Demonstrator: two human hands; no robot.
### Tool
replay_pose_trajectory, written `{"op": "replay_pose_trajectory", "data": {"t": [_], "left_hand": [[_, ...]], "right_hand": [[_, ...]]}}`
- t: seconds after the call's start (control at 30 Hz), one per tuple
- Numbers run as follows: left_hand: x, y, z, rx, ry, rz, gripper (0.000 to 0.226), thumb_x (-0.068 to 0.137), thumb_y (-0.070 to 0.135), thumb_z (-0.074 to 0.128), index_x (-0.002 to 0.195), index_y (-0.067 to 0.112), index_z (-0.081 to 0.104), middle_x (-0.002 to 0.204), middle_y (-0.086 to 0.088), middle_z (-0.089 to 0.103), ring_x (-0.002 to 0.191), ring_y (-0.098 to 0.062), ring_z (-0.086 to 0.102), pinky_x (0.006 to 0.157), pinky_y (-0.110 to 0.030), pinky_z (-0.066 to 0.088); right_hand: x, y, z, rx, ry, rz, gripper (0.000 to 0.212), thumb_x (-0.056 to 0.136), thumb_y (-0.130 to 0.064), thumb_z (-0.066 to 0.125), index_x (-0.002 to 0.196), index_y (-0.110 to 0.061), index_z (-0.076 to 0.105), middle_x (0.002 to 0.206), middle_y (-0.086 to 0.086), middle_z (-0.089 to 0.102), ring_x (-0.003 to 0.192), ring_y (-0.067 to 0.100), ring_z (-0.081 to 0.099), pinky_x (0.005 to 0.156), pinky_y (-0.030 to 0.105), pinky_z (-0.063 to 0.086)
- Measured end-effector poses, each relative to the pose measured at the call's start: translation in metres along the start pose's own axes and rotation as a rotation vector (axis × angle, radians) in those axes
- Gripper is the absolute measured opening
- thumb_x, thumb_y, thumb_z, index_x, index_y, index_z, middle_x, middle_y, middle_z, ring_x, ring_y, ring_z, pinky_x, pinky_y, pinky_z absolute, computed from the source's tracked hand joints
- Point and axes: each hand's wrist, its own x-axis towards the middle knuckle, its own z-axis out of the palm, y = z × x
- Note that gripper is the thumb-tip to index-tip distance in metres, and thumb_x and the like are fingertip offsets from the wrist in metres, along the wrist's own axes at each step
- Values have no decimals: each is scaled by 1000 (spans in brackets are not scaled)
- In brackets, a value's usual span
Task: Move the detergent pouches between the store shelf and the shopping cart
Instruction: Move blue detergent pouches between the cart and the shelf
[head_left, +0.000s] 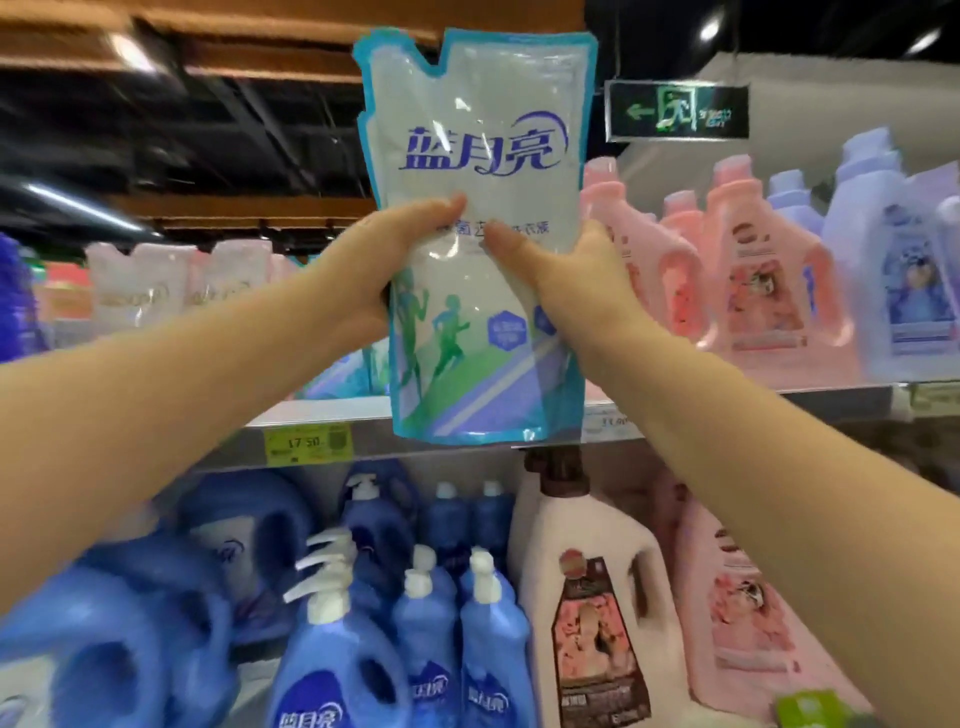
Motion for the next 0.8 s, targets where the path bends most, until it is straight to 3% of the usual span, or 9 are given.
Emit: {"op": "replay_pose_trajectory", "data": {"t": [0.1, 0.2, 0.3, 0.37, 0.57, 0.63, 0.7, 0.8], "left_hand": [[33, 7, -24, 46, 20, 30, 22, 94, 23, 45, 86, 15, 64, 71, -2, 72, 64, -14, 69, 62, -25, 57], [61, 15, -50, 84, 88, 68, 21, 95, 23, 43, 96, 16, 63, 78, -1, 73, 71, -14, 70, 65, -26, 58], [84, 10, -79, 125, 189, 94, 23, 95, 19, 44, 112, 14, 58, 89, -2, 73, 80, -16, 71, 68, -28, 57], [92, 0, -99, 170, 252, 79, 19, 95, 17, 46, 108, 15, 59, 83, 0, 74, 75, -14, 71, 63, -26, 57], [98, -44, -153, 243, 301, -44, 12, 93, 14, 49, 97, 14, 61, 70, 3, 73, 61, -10, 69, 55, -23, 56], [99, -54, -174, 263, 269, -58, 18, 88, 16, 54, 106, 14, 60, 81, 1, 74, 69, -12, 71, 58, -24, 57], [104, -58, -193, 271, 251, -52, 32, 80, 17, 59, 111, 13, 60, 90, -2, 73, 73, -14, 71, 62, -25, 58], [111, -62, -212, 274, 269, -42, 20, 82, 12, 60, 102, 14, 61, 80, 1, 74, 69, -12, 71, 58, -23, 57]], "right_hand": [[49, 5, 23, -5, -44, 25, 70, 66, -45, 81, 118, -8, 53, 103, 11, 67, 58, 12, 53, 38, 17, 37], [93, 14, 49, -4, -81, -8, 74, 61, -50, 81, 115, -7, 57, 96, 11, 65, 52, 13, 50, 37, 17, 35], [122, 34, 76, -6, -111, -1, 74, 63, -50, 80, 117, -8, 54, 101, 10, 65, 67, 18, 55, 53, 25, 45], [127, 53, 95, -11, -133, 57, 76, 64, -51, 80, 119, -7, 50, 106, 11, 64, 76, 23, 55, 66, 34, 47], [122, 113, 139, -122, -192, 157, 93, 51, -67, 70, 121, -8, 54, 106, 15, 66, 80, 27, 59, 81, 48, 55], [120, 122, 150, -170, -208, 175, 96, 49, -72, 67, 120, -9, 53, 106, 16, 66, 87, 31, 64, 82, 49, 55], [120, 129, 160, -165, -206, 182, 88, 57, -66, 72, 120, -9, 50, 108, 14, 65, 91, 33, 66, 77, 46, 57], [121, 140, 171, -160, -224, 201, 75, 70, -53, 74, 122, -9, 44, 111, 8, 62, 96, 30, 64, 70, 38, 57]]}}
